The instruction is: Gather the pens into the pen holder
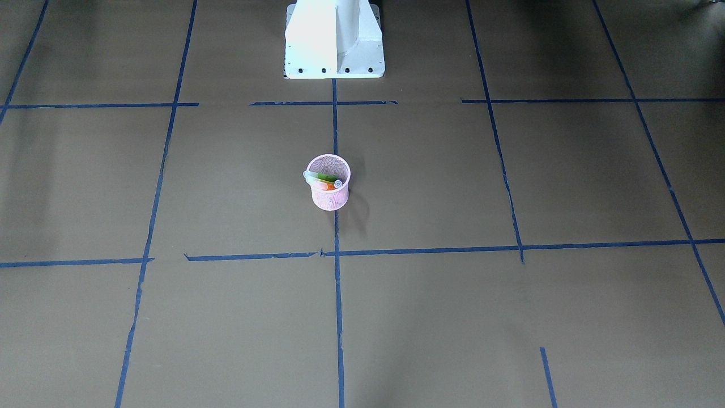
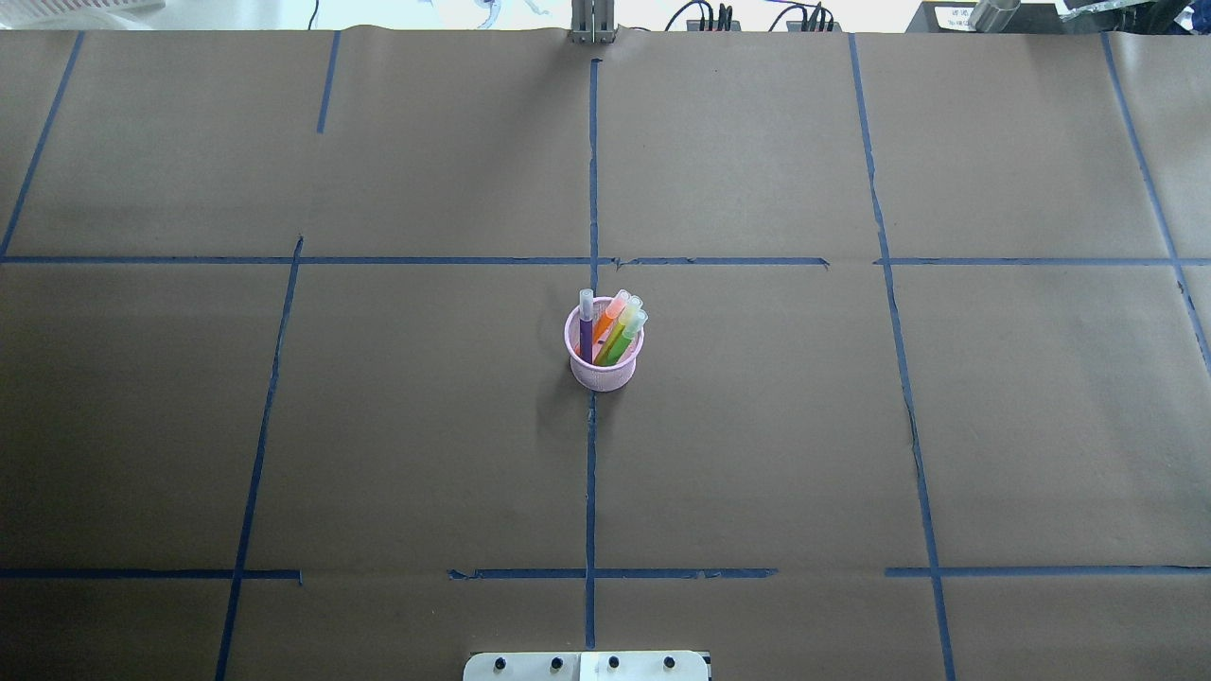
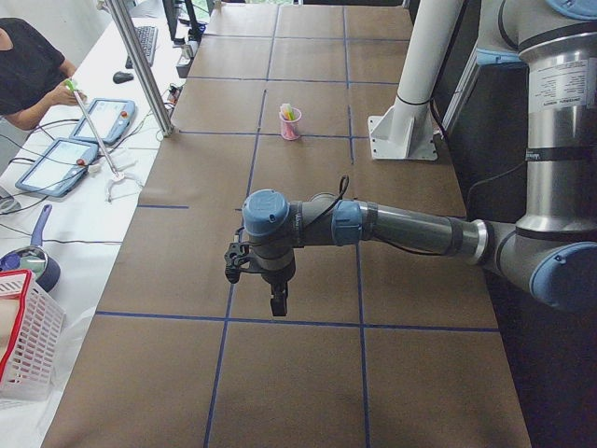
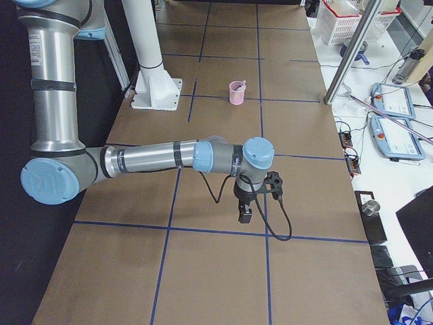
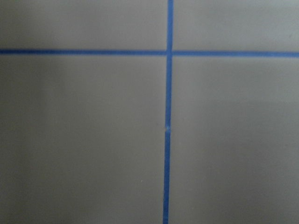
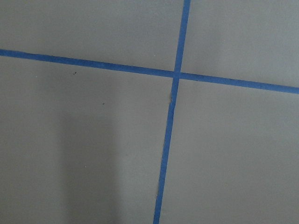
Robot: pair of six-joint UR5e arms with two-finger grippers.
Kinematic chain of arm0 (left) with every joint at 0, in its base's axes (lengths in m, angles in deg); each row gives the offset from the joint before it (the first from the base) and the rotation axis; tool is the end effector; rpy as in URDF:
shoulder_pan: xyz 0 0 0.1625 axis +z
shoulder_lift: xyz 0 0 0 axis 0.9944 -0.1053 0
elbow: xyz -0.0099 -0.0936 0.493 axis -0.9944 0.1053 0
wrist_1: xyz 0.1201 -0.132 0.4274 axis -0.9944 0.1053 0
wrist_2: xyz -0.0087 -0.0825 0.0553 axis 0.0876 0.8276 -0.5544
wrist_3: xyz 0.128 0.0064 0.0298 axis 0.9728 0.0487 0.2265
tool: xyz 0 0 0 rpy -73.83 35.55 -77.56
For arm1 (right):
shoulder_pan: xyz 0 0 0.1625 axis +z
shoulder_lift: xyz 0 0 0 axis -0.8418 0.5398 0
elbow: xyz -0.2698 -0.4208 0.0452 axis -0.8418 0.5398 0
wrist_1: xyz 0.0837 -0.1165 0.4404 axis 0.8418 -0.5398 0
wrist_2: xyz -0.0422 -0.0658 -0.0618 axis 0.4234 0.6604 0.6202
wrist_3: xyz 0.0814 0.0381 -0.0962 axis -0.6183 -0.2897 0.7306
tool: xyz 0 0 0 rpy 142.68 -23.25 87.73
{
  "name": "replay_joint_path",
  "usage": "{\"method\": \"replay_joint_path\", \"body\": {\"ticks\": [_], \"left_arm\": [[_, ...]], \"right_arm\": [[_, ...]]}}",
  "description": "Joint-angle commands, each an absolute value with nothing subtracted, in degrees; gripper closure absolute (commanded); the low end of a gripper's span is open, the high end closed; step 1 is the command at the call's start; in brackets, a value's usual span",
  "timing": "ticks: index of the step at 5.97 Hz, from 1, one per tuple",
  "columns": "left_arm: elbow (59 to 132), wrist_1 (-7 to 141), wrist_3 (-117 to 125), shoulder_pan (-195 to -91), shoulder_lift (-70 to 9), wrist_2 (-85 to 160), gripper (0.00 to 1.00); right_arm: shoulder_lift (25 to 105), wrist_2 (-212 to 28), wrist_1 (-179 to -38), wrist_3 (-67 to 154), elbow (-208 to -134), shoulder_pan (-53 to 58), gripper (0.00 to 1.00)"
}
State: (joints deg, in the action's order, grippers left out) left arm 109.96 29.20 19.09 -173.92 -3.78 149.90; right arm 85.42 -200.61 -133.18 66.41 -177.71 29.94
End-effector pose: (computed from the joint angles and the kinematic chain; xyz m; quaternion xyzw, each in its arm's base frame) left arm -0.0415 -0.4716 0.6973 -0.0261 0.3754 -0.0073 0.9265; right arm 0.0201 -0.5296 0.6962 -0.0095 -0.3585 -0.0659 0.9312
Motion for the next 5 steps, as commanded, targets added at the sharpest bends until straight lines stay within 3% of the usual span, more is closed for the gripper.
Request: {"method": "replay_joint_path", "body": {"ticks": [1, 5], "left_arm": [[109.99, 30.18, 18.92, -173.96, -2.91, 153.77, 0.0], [109.56, 29.83, 19.27, -173.96, -3.34, 151.34, 0.0]], "right_arm": [[85.97, -201.01, -133.61, 66.21, -178.26, 29.94, 0.0], [87.63, -201.98, -133.0, 67.61, -174.51, 30.2, 0.0]]}}
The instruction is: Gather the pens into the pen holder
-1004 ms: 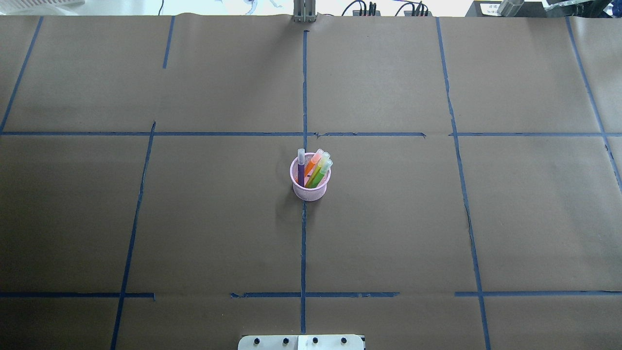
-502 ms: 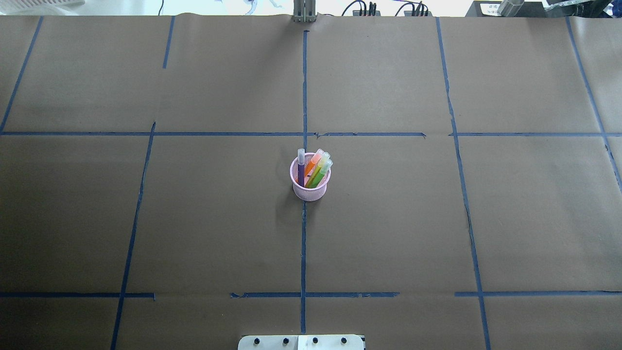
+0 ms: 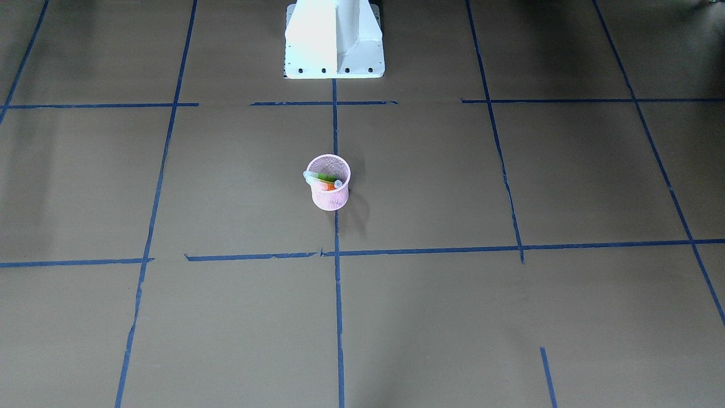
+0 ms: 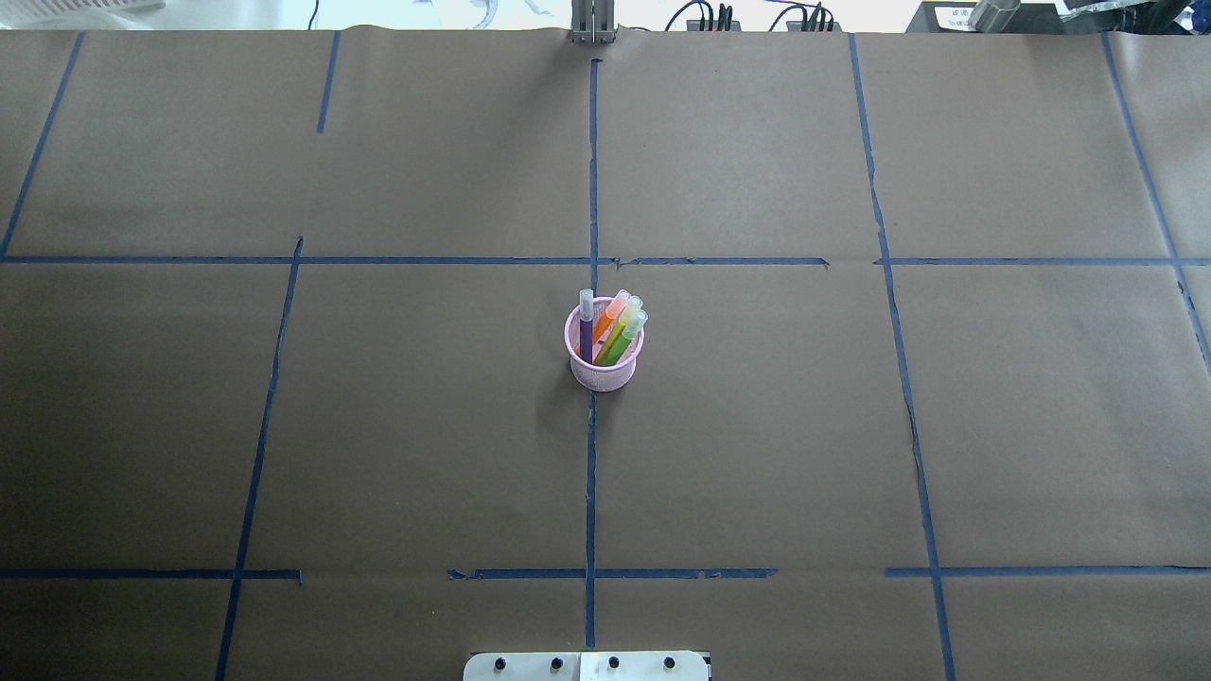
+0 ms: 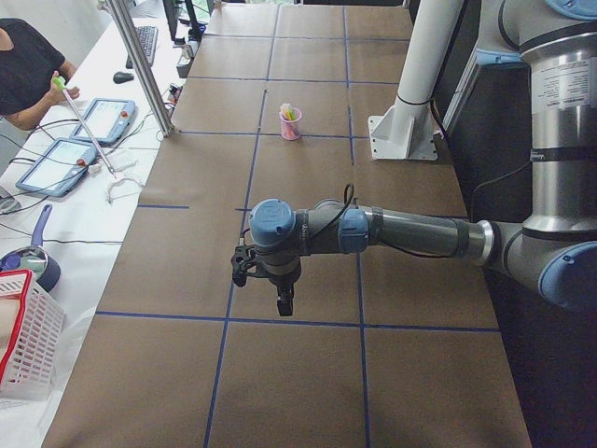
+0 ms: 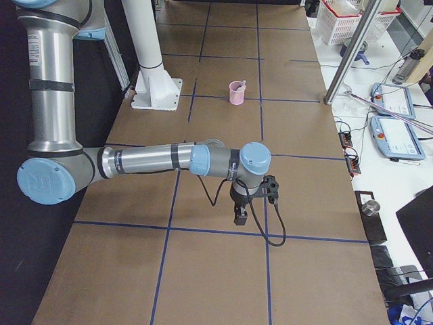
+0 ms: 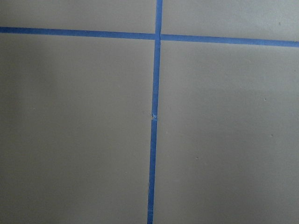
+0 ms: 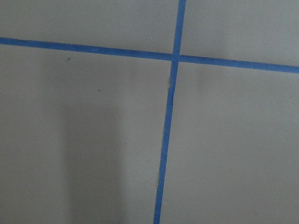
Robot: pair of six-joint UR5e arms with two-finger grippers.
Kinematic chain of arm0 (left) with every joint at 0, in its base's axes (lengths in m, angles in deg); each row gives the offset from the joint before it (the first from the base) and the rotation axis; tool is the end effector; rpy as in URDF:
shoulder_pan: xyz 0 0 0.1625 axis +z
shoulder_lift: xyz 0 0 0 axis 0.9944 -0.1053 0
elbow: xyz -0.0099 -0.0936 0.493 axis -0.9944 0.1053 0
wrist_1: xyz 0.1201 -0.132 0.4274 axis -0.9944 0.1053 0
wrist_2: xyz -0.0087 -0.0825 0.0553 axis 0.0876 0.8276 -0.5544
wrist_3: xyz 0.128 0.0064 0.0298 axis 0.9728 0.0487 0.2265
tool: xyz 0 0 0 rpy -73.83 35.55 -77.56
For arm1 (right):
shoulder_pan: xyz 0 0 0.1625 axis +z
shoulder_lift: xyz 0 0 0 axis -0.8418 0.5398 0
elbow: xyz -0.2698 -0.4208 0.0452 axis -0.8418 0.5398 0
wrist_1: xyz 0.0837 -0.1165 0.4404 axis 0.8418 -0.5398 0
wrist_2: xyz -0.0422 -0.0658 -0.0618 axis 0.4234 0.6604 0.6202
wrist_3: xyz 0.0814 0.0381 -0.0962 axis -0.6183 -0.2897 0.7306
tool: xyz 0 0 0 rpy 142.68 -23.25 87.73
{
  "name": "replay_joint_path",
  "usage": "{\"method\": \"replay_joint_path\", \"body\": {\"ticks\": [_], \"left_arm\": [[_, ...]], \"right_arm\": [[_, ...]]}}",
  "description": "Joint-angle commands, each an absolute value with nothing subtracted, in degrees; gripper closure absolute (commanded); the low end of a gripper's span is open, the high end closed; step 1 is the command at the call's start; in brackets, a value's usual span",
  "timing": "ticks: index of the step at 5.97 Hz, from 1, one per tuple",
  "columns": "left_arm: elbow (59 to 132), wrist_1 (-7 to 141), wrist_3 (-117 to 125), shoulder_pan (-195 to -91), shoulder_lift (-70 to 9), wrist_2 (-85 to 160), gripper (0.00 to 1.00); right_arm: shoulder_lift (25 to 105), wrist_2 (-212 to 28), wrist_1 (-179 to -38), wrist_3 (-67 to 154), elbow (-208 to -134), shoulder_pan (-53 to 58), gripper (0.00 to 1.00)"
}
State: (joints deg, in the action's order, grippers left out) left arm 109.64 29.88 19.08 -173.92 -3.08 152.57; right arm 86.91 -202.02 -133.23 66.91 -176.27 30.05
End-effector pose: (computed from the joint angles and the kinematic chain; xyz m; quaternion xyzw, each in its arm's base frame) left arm -0.0372 -0.4662 0.7006 -0.0285 0.3968 -0.0093 0.9174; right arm 0.0195 -0.5142 0.7210 -0.0312 -0.3705 -0.0588 0.9264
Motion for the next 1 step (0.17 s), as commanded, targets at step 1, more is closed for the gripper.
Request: {"method": "replay_joint_path", "body": {"ticks": [1], "left_arm": [[109.38, 29.92, 19.44, -173.96, -3.17, 150.37, 0.0]], "right_arm": [[88.25, -201.72, -130.65, 67.96, -174.4, 30.47, 0.0]]}}
